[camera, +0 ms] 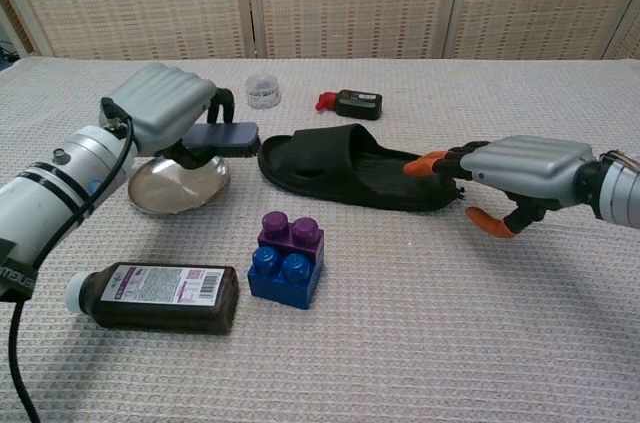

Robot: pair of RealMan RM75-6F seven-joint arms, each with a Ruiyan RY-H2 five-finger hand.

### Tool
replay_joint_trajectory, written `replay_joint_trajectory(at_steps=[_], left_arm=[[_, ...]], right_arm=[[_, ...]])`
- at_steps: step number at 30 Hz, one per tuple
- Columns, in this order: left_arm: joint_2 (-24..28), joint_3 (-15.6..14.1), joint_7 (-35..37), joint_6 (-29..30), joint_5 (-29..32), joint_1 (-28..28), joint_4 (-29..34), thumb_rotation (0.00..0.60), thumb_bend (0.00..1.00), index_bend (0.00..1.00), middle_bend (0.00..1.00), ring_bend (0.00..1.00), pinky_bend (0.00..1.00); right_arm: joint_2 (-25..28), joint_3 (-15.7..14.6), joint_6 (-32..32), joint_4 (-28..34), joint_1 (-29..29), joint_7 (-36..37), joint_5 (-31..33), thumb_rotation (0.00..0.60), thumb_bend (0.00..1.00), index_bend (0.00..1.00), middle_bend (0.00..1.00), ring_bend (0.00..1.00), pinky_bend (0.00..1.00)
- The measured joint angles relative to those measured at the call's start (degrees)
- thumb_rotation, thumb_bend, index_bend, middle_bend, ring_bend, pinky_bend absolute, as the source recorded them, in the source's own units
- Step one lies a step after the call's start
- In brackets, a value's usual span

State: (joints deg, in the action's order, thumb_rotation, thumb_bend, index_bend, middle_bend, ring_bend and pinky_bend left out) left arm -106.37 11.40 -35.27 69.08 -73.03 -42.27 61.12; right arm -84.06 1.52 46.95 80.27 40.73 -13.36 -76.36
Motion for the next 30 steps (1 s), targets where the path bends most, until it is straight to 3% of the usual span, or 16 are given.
replay_joint_trajectory(at_steps=[8,14,22,30], left_arm=[[1.18,-2.23,-0.64,-1.59,1.37,2.54,-2.68,0.600,0.38,0.52,0.52,0.91,1.00],[-0.02,-2.42,0.11,-3.50,1.94,2.82,-5.78,0.600,0.38,0.48,0.49,0.91,1.00],[-1.35,-1.70,-3.22,-4.98,3.87,2.75,-8.01,0.600,0.38,0.32,0.29,0.90,1.00],[-0.44,-1.12,-5.26,-4.94,4.37,2.85,-5.13,0.600,0.38,0.31,0.25,0.90,1.00]], right_arm=[[5.85,1.74,5.37,6.99,-1.60,6.14,-3.23,0.600,0.32,0.00,0.00,0.00,0.00],[9.10,2.40,7.92,10.09,-2.49,6.58,-5.00,0.600,0.32,0.00,0.00,0.00,0.00],[8.84,1.89,8.98,9.95,-3.30,6.55,-6.03,0.600,0.32,0.00,0.00,0.00,0.00],[8.45,1.68,9.51,9.99,-3.68,3.85,-6.08,0.600,0.32,0.00,0.00,0.00,0.00]])
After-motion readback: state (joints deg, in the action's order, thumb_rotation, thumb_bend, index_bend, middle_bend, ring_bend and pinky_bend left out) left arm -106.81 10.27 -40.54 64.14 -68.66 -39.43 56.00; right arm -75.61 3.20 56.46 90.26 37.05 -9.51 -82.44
